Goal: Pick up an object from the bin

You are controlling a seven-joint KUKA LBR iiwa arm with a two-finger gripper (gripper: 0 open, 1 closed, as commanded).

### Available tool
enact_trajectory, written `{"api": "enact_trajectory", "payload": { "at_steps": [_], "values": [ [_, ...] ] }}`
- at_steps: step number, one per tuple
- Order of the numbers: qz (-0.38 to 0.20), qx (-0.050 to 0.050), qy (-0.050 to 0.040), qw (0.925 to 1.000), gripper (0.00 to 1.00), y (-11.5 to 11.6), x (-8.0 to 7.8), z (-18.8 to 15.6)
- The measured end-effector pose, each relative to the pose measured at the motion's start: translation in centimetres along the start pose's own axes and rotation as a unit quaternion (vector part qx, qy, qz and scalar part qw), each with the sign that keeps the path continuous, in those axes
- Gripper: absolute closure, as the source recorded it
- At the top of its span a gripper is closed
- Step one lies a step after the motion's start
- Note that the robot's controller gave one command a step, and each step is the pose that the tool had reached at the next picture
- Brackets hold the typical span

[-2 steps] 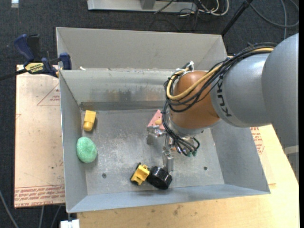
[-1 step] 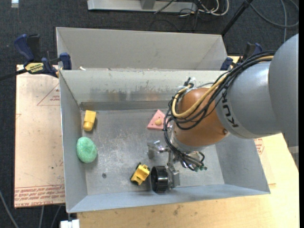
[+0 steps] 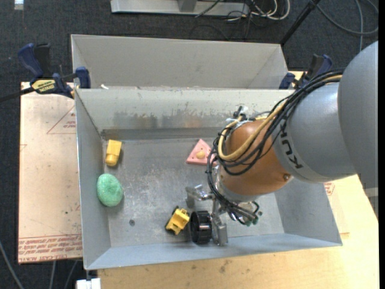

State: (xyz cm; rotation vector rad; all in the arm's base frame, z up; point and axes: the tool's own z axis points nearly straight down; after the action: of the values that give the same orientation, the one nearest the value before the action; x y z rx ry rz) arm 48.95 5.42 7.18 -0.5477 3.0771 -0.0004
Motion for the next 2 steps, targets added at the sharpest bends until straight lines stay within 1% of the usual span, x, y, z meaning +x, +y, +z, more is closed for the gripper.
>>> {"api": "enact_trajectory", "payload": {
  "at_steps": [1,2],
  "values": [
    [-0.081,-0.002,0.0025,0.9967,1.00,1.08,-0.69,-0.05],
    [-0.081,-0.002,0.0025,0.9967,1.00,1.08,-0.69,-0.05]
  ]
}}
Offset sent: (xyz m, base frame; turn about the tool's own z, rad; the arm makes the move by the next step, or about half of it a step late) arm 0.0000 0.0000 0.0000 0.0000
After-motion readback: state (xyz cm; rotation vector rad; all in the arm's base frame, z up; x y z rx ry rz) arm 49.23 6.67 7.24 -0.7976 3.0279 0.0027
